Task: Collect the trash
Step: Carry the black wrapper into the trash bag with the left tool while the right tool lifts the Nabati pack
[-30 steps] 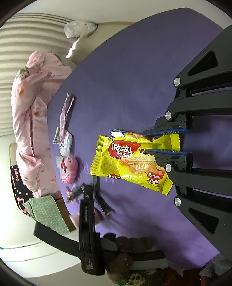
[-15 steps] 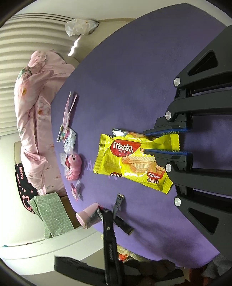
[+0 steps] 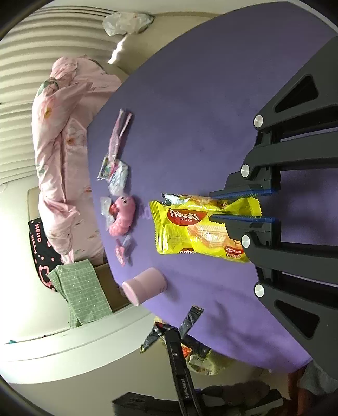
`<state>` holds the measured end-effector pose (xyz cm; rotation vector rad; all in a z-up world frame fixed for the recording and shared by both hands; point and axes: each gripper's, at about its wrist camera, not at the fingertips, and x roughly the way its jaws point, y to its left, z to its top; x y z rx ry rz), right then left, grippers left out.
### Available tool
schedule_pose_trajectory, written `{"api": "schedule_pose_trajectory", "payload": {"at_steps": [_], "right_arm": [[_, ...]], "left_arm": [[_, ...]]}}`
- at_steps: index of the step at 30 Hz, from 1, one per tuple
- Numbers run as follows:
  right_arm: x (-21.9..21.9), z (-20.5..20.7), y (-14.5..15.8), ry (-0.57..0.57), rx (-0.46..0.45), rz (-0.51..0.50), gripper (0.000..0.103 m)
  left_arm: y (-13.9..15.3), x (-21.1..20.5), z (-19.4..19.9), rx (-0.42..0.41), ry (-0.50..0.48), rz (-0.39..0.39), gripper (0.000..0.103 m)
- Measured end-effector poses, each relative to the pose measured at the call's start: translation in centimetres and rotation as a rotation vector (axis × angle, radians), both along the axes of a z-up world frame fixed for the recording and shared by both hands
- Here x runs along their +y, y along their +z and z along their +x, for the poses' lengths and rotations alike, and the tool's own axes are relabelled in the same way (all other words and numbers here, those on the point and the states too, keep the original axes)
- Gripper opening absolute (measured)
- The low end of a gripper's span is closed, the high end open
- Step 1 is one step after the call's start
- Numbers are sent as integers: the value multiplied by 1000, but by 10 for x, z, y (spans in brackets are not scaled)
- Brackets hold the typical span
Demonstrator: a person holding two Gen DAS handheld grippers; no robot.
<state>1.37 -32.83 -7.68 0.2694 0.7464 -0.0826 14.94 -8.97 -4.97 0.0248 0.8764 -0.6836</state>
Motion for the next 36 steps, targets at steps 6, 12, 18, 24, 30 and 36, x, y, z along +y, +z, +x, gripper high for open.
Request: {"api": "schedule_pose_trajectory", "payload": {"at_steps": [6,12,18,24,30,36], "right_arm": [[12,8,32,52,-59,-50,11],[31,22,83,136,-155,-115,10],[53,38,133,216,-260,-189,10],[81,54,148,283,-287,-225,10],[104,65,137,332,-263,-229,10],[115,72,128,352,-238,-230,10]], "left_arm": [[25,29,-5,-66,50,-42,17],[56,64,-12,-150,114,-47,17],[82,100,-19,-221,183,-40,17],[84,121,-16,-227,229,-40,17],[69,134,-10,-189,258,-37,17],[52,153,1,-149,309,-30,17]]}}
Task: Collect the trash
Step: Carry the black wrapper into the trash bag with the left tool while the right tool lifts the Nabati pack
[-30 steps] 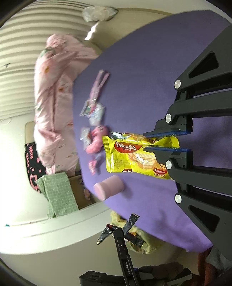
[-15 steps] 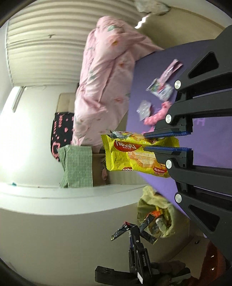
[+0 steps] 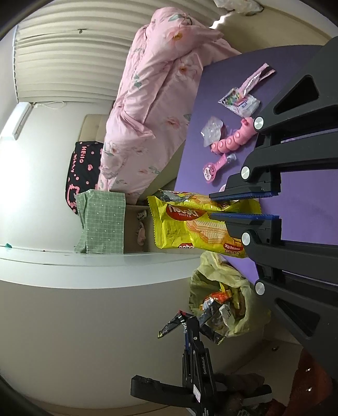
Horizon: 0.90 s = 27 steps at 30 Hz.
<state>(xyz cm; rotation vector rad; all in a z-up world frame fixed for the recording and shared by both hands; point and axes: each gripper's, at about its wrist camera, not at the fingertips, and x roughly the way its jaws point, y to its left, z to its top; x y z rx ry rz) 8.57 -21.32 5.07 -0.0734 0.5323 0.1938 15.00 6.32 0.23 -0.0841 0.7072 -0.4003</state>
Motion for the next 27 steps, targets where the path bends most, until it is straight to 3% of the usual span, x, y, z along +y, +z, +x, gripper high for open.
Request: {"api": "schedule_pose_trajectory", "payload": {"at_steps": [10,21,25,27], "right_arm": [[3,2,-6,5,19,-7,10],[-1,2,-14,-5,42,7,10],[1,4,-15,-6,48,6,10],[2,5,-15,-6,52,5,10]], "left_arm": [[-29,38,27,120,89,-53,17],[-58,51,47,199,121,-63,17],[-64,56,50,227,109,-124,37],[-65,59,51,229,118,-128,38]]}}
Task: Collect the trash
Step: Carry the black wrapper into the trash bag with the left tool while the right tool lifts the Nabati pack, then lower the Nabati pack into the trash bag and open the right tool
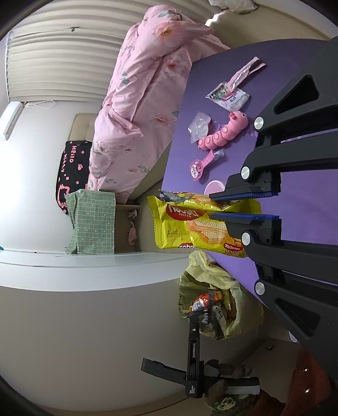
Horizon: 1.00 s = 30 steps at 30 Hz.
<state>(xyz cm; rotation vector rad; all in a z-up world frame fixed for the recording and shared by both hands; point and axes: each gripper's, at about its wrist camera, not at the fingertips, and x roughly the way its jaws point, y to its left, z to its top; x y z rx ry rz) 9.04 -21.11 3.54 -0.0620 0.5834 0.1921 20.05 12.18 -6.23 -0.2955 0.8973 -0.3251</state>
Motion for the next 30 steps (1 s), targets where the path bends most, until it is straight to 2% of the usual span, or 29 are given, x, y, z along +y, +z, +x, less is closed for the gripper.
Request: {"api": "schedule_pose_trajectory", "payload": {"at_steps": [5,9,13,17,19,24,28,30], "right_arm": [[2,6,-1,14,13,20,10],[18,22,-3,87,38,71,10],[60,44,-7,215,71,105,10],[115,66,-18,360,109,140,10],[140,75,-27,410,122,127,10],[203,109,-81,466,227,-2,10],[220,137,-126,453,339,-93,10],[223,142,-138,446,374,-112,10]], "left_arm": [[10,12,-7,-24,37,-7,38],[27,31,-21,-79,93,12,38],[39,55,-39,-124,153,25,38],[39,79,-53,-130,207,9,39],[36,88,-59,-131,230,4,39],[29,104,-71,-130,252,3,39],[26,108,-80,-147,251,6,39],[25,109,-81,-148,252,2,39]]}}
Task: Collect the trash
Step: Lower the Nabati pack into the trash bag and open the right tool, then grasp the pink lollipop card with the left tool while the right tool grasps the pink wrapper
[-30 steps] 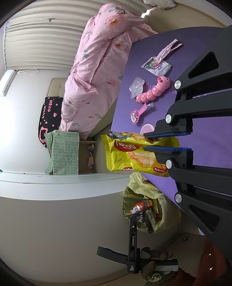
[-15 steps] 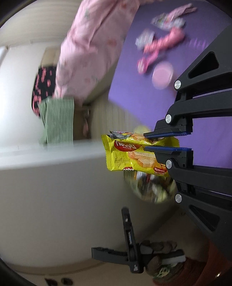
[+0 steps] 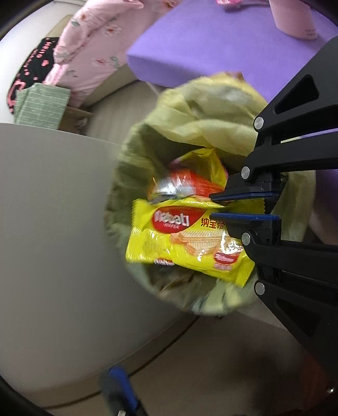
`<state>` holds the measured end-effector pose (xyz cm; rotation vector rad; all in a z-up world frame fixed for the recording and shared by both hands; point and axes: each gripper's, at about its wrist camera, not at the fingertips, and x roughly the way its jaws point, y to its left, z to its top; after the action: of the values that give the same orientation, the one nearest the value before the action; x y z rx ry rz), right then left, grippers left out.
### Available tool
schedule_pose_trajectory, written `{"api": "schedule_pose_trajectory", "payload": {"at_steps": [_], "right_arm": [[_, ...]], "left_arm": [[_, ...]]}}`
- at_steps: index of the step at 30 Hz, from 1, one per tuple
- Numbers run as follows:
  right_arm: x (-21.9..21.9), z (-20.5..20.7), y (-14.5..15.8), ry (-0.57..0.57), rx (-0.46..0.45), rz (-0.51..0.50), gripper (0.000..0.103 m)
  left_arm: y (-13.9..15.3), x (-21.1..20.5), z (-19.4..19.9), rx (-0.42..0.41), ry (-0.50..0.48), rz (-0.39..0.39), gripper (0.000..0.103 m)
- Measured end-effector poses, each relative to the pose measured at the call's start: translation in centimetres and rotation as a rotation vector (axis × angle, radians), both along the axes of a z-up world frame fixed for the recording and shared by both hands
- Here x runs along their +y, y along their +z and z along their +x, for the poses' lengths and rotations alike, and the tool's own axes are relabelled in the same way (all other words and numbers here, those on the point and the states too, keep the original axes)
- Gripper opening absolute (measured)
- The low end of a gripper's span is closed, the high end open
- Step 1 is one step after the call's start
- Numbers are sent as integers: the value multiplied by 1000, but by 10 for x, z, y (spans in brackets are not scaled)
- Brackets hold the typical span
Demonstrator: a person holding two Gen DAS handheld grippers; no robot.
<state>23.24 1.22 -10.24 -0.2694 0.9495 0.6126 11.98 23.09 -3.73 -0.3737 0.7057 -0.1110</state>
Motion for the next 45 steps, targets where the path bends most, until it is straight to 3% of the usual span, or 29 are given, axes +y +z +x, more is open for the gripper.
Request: {"api": "schedule_pose_trajectory", "payload": {"at_steps": [4,9,11,12,13,22,29,37,42,45], "right_arm": [[3,2,-6,-6,13,-19,10],[-7,2,9,-8,16,50,11],[-12,-2,18,-7,-1,75,24],[-16,-4,25,-6,-16,92,37],[-19,-6,30,-10,-24,105,41],[-95,-37,90,-144,-200,183,41],[-182,-57,112,-344,-340,119,41],[-305,-66,101,-572,-360,28,41],[-364,-66,86,-643,-338,5,41],[-390,-65,78,-646,-330,19,47]], "left_arm": [[-5,1,4,11,2,-10,39],[-3,-4,8,5,-6,-8,39],[1,-8,9,-4,-13,-1,39],[3,-10,9,-10,-17,4,40],[5,-13,10,-17,-23,8,42],[16,-63,11,-72,-136,40,44],[9,-132,24,-95,-307,74,45],[12,-222,48,-102,-545,81,45],[22,-286,104,-94,-747,37,45],[20,-322,153,-93,-817,116,45]]}}
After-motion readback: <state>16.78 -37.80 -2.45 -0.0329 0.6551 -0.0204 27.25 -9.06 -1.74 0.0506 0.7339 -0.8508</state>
